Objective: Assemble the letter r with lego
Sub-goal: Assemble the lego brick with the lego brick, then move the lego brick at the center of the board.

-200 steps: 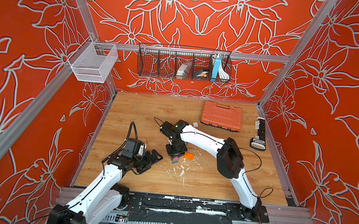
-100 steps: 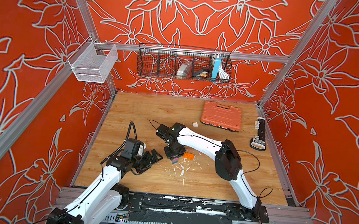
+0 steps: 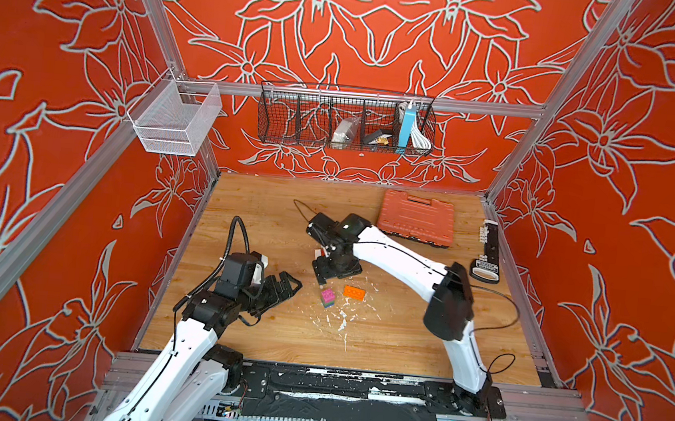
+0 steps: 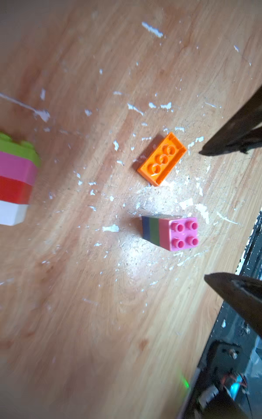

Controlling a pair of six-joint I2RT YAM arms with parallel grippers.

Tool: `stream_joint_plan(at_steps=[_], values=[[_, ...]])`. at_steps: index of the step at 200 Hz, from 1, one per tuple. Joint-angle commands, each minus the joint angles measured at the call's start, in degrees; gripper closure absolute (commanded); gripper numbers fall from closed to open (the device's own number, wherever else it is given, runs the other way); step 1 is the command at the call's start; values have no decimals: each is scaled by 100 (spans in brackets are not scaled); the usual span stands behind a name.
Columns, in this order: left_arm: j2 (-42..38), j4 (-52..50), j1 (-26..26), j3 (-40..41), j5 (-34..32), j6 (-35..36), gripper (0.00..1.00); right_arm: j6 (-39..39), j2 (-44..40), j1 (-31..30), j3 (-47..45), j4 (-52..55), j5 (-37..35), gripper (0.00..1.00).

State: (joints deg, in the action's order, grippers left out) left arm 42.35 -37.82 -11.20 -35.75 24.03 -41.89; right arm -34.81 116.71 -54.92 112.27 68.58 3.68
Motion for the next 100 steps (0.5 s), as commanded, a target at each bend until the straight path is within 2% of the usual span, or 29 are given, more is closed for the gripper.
stream_joint_plan(at_steps=[1, 23, 41, 66, 100], values=[[303, -208, -20, -361, -214, 404, 3, 161, -1047, 220, -1016, -961, -29, 19], [821, -254, -230, -826, -484, 639, 10, 231, -2073, 563, -2414, -2089, -37, 21], [1378, -336, -617, -1338, -896, 803, 14, 118, -2788, 1015, -3414, -2535, -73, 22], [2517, -384, -1222, -2121, -1421, 899, 16, 62, -3560, 1618, -4279, -2623, -245, 24], [4178, -520, -1844, -3472, -1867, 892, 18, -112, -4346, 2401, -4962, -2384, -392, 29]])
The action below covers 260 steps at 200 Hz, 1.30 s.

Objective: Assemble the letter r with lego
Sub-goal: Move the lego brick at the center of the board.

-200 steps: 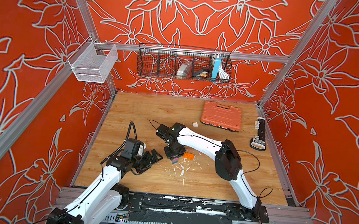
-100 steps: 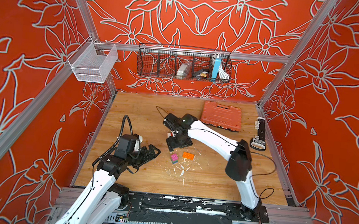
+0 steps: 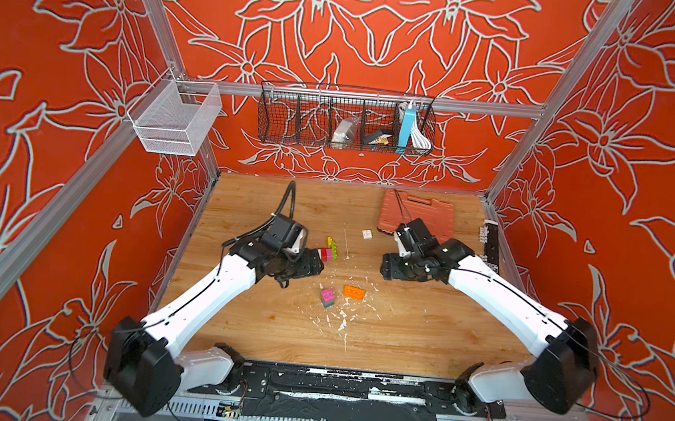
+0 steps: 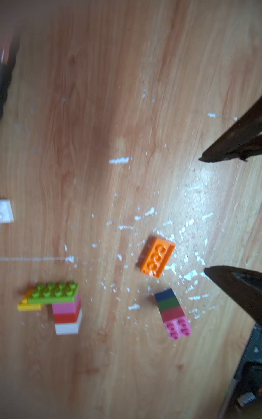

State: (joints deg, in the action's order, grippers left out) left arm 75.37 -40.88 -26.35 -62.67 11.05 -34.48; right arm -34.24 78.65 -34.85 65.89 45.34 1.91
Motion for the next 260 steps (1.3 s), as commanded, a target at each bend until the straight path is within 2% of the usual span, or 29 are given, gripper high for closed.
stream_joint_plan(at_steps=[1, 36, 70, 108, 136, 155, 260], values=[[945, -225, -346, -828, -586, 156, 18, -174, -564, 415, -341, -61, -212, 29], [2859, -807, -635, -2861, -889, 292, 23, -289, -1319, 1018, -899, -10, -30, 32], [4567, -1386, -717, -4847, -1116, 446, 27, -233, -1849, 1259, -1108, 218, -46, 32], [6079, -1918, -731, -6856, -1235, 633, 29, -118, -2160, 1348, -1113, 490, -191, 33], [6968, -2213, -739, -8033, -1315, 811, 29, -78, -2231, 1389, -1113, 601, -193, 33], [7279, -2130, -740, -8308, -1364, 934, 29, -95, -2258, 1393, -1134, 625, -174, 33], [7820, -1333, -812, -8288, -1694, 954, 27, -40, -2220, 1411, -1297, 669, -6, 34]])
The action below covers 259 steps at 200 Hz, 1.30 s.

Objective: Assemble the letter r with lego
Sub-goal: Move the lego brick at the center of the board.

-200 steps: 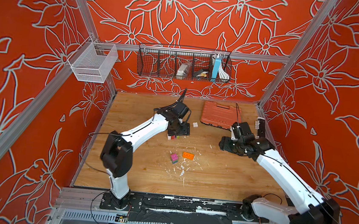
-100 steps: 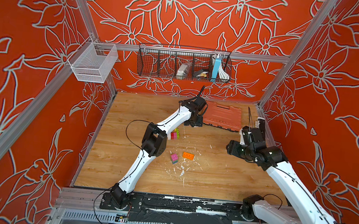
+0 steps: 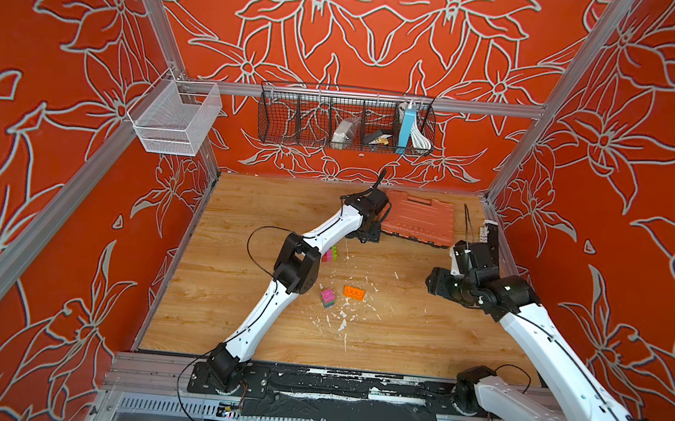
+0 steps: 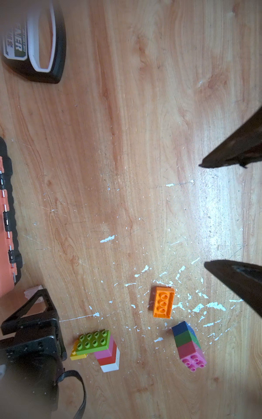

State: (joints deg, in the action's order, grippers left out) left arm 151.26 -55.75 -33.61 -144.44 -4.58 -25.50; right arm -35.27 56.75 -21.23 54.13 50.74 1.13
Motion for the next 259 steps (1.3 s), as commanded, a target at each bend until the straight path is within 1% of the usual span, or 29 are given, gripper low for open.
stream_joint_plan(at_steps=[1, 53, 78, 96, 122, 172, 202, 231, 259], values=[[238, 157, -85, -111, -127, 50, 27, 63, -27, 49, -126, 129, 77, 34], [460, 213, -94, -223, -192, -10, 27, 60, 7, 50, -148, 127, 129, 34], [556, 214, -100, -298, -234, -22, 29, 64, 31, 51, -148, 138, 126, 34], [688, 66, -96, -474, -304, -29, 33, 68, 54, 50, -146, 155, 107, 34], [900, -152, -94, -689, -318, -21, 44, 66, 59, 50, -148, 169, 101, 34], [1098, -416, -94, -732, -254, 24, 59, 64, 90, 58, -148, 199, 90, 34], [1096, -564, -107, -715, -229, 129, 62, 69, 97, 58, -157, 193, 115, 34], [839, -708, -152, -451, -184, 364, 64, 173, 56, 58, -157, 126, 245, 34], [235, -609, -201, 397, -243, 420, 65, 478, 50, 58, -132, 31, 474, 34]])
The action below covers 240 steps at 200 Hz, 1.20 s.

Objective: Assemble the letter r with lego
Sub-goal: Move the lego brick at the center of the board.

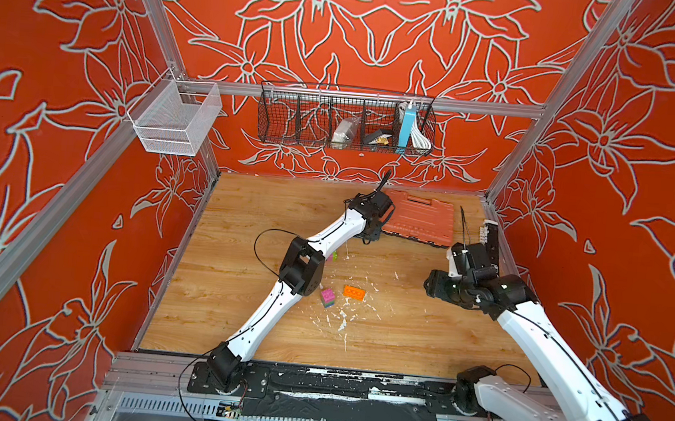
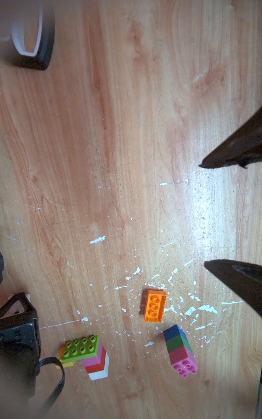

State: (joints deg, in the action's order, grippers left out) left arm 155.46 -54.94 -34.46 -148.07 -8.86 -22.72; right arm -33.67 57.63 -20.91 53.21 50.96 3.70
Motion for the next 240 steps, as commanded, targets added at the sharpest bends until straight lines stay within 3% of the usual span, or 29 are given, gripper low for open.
stream_joint_plan(at_steps=[1, 46, 79, 124, 157, 198, 240], values=[[-206, -683, -119, 800, 184, 139, 65, 322, -35, 25, -31, 10, 217, 34], [-1305, -514, -328, 2290, -26, -252, 66, 412, 3, 8, -43, -28, 279, 34], [-2044, -96, -546, 3434, 176, -699, 67, 343, -4, 8, -203, -154, 352, 34], [-2285, 85, -676, 4035, 485, -1516, 67, 237, -27, 8, -256, -156, 263, 34], [-2278, 150, -685, 4075, 625, -1704, 55, 144, -75, 9, -299, -121, 227, 34], [-2620, 183, -694, 4162, 585, -1437, 35, 236, -133, 8, -271, -113, 228, 34], [-3474, 210, -833, 4279, 448, -615, 30, 267, -195, 12, -293, -206, 392, 34]])
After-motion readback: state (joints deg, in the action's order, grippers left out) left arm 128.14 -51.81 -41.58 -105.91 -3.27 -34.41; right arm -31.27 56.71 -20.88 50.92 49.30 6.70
